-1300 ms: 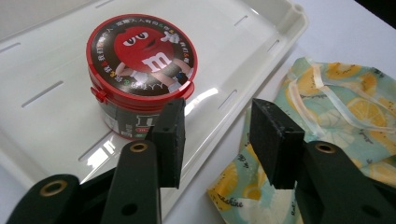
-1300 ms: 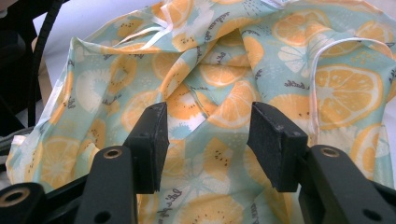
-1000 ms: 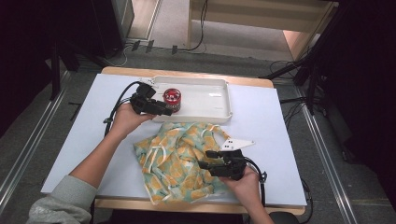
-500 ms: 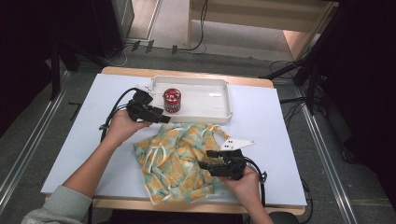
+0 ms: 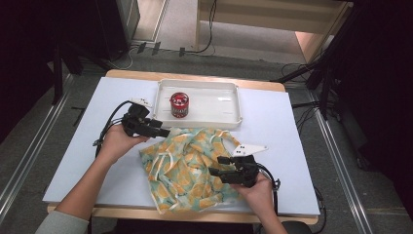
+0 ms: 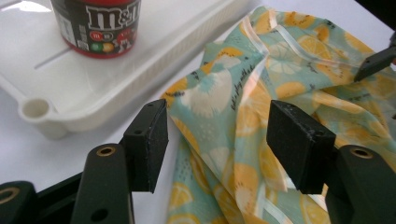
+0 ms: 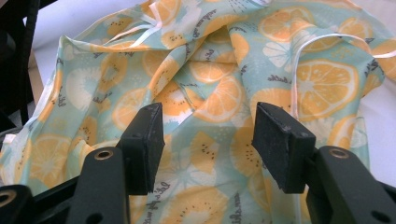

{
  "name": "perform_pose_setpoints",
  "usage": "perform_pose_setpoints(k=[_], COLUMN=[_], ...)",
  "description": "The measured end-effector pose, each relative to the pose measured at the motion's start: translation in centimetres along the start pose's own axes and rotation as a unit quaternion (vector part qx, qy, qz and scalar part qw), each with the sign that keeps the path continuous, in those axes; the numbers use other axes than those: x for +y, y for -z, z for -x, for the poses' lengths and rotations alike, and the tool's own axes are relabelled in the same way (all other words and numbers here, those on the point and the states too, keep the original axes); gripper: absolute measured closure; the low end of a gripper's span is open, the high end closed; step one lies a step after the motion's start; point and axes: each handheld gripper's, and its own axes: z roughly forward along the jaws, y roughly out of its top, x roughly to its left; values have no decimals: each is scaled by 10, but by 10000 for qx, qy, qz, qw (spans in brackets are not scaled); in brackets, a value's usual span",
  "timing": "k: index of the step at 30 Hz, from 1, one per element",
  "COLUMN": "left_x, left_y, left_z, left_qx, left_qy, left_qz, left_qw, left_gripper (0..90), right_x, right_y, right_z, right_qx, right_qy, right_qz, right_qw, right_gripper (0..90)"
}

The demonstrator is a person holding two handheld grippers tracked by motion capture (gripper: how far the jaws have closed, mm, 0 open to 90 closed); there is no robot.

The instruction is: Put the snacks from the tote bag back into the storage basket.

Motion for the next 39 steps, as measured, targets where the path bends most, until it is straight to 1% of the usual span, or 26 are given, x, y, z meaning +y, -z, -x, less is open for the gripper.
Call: perform_pose_setpoints(k=[3,7,14,16,18,21,23,30,31,33,39], left_x=[-8,-17,-29,-32,-36,-42,-46,-58,-59,-61,-65], left_y=[5,12,19,20,21,22,24,29,29,28,29], left_z=[2,5,14,17,19,23,24,27,27,27,24], left_qx=[10,16,32,-10,-2,-8,-40,-26,-21,-21,23], left_qy=[47,57,-10,16,-10,14,11,28,-19,-39,-11], left_qz=[34,73,79,107,110,89,62,157,136,142,136], left_qw=[10000,10000,10000,9999,9999,10000,10000,9999,9999,9999,9999], left_gripper=[381,381,378,378,376,375,375,375,375,375,376], right_x=[0,0,0,0,0,0,0,0,0,0,0], right_y=[0,1,3,3,4,4,5,5,4,4,4], right_z=[1,2,4,4,5,6,6,8,8,8,8], right_qx=[-4,-6,-32,-43,-50,-58,-72,-87,-93,-104,-108], right_qy=[-2,-7,-30,-37,-40,-52,-57,-68,-55,-53,-54], right_qz=[-21,-38,-21,-10,-8,6,19,-7,-23,-36,-45], right_qw=[10000,10000,10000,10000,10000,10000,10000,9999,9999,9999,9999], right_gripper=[444,446,444,443,441,441,440,437,437,436,436])
